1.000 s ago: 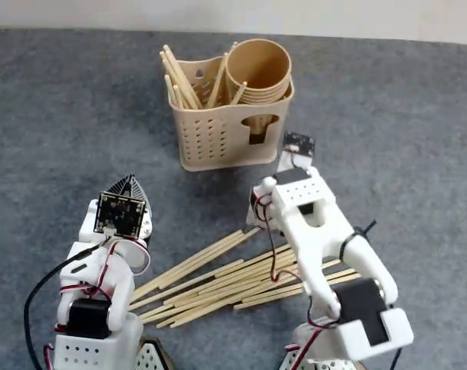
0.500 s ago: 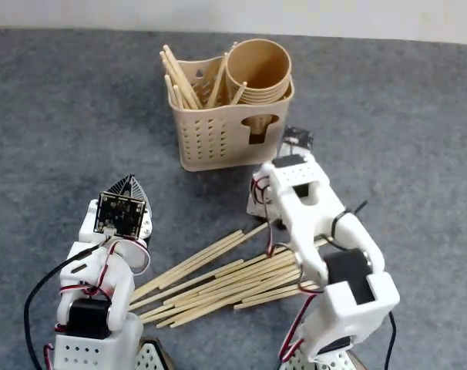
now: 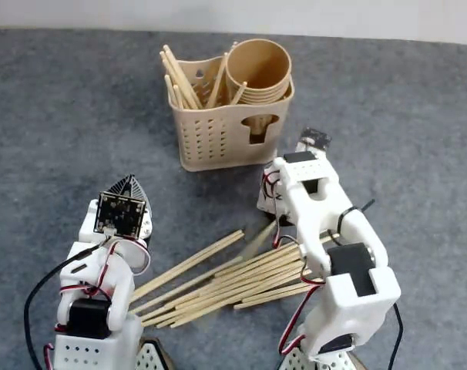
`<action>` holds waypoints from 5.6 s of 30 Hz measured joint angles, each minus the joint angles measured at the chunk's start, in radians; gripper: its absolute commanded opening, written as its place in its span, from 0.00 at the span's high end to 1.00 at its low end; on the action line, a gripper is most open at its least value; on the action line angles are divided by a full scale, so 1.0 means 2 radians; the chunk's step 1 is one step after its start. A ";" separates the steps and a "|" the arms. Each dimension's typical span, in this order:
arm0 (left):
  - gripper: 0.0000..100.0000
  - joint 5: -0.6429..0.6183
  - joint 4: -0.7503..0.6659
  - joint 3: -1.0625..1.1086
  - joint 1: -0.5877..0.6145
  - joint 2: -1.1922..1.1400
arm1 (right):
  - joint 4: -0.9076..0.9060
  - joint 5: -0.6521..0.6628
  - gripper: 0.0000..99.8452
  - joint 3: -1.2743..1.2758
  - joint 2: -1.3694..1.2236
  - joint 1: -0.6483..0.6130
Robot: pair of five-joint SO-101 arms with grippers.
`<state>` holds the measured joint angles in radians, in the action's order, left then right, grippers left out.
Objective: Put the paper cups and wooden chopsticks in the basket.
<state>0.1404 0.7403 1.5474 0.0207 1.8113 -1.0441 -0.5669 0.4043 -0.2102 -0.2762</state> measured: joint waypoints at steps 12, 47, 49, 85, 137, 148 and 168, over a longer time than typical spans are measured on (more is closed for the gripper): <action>0.99 0.000 0.000 0.000 0.000 0.000 | 0.000 -0.007 1.00 0.001 0.012 0.000; 0.99 0.000 0.000 0.000 0.000 0.000 | -0.104 0.021 1.00 0.000 0.438 -0.009; 0.99 0.000 0.000 0.000 0.000 0.000 | -0.104 0.035 1.00 0.000 0.467 -0.025; 0.99 0.000 0.000 0.000 0.000 0.000 | 0.265 0.103 1.00 0.009 0.638 -0.074; 0.99 0.000 0.000 0.000 0.000 0.000 | 0.634 0.225 1.00 0.028 0.386 -0.076; 0.99 0.000 0.000 0.000 0.000 0.000 | 0.634 0.226 1.00 0.068 0.336 -0.077; 0.99 0.000 0.000 0.000 0.000 0.000 | 0.453 0.226 0.82 0.072 0.315 -0.095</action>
<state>0.1404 0.7403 1.5474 0.0207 1.8113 -0.1389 -0.1143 0.5485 0.4204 -0.4664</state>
